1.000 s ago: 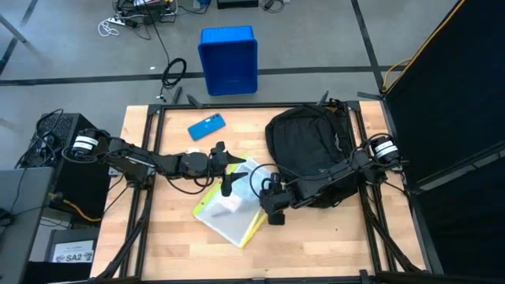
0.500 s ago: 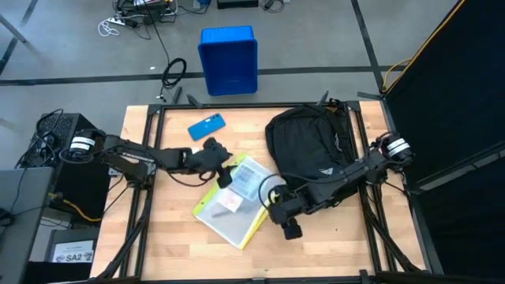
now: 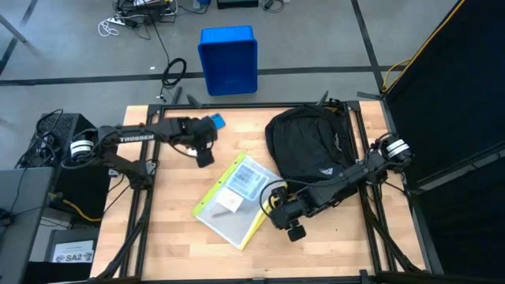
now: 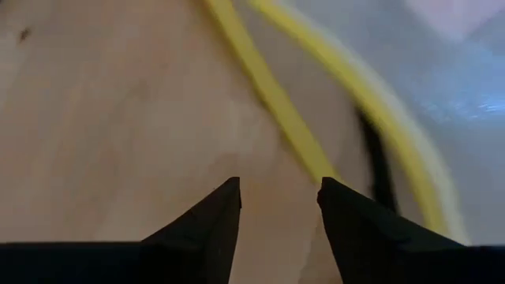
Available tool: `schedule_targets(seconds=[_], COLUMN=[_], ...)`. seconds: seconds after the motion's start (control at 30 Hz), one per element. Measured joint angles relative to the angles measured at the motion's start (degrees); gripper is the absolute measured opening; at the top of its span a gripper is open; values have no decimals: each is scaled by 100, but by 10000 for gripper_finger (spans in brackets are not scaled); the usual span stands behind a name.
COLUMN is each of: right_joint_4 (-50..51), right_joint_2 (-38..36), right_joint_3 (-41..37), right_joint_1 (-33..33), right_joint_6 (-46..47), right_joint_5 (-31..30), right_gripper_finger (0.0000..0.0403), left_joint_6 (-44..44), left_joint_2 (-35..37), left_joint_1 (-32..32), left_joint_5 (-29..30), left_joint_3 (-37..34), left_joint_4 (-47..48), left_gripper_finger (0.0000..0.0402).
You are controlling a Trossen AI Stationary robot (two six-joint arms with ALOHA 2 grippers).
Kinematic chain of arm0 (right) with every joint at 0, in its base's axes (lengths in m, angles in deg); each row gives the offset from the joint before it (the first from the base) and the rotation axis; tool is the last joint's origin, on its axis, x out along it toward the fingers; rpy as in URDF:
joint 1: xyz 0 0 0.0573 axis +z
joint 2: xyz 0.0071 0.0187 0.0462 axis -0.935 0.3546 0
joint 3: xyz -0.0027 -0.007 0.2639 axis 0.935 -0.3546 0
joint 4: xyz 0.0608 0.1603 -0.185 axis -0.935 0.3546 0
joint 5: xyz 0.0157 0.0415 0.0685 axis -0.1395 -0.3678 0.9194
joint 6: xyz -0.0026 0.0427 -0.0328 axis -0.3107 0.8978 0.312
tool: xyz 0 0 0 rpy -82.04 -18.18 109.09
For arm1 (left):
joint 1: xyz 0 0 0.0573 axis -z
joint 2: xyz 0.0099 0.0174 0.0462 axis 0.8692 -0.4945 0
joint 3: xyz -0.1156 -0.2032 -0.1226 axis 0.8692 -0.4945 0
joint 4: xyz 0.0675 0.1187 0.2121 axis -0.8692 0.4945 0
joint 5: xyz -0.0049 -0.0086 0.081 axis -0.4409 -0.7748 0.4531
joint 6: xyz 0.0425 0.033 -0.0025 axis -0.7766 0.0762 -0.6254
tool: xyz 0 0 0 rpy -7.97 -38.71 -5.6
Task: Unpack backpack
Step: Put the white charger adapter into the white zip bag
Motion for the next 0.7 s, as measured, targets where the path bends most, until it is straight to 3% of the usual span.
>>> schedule_targets(seconds=[0.33, 0.7], right_joint_4=[-14, -77], right_joint_2=[7, 11], right_joint_3=[0, -8], right_joint_1=[-141, -152], right_joint_6=[7, -11], right_joint_5=[-23, -20], right_gripper_finger=[145, 141], left_joint_6=[-955, -1523], left_joint_2=[-184, -1619], left_joint_1=[-1001, -1124], left_joint_5=[-654, -277], left_joint_3=[-2, -5], left_joint_4=[582, 558], left_gripper_finger=[238, 271])
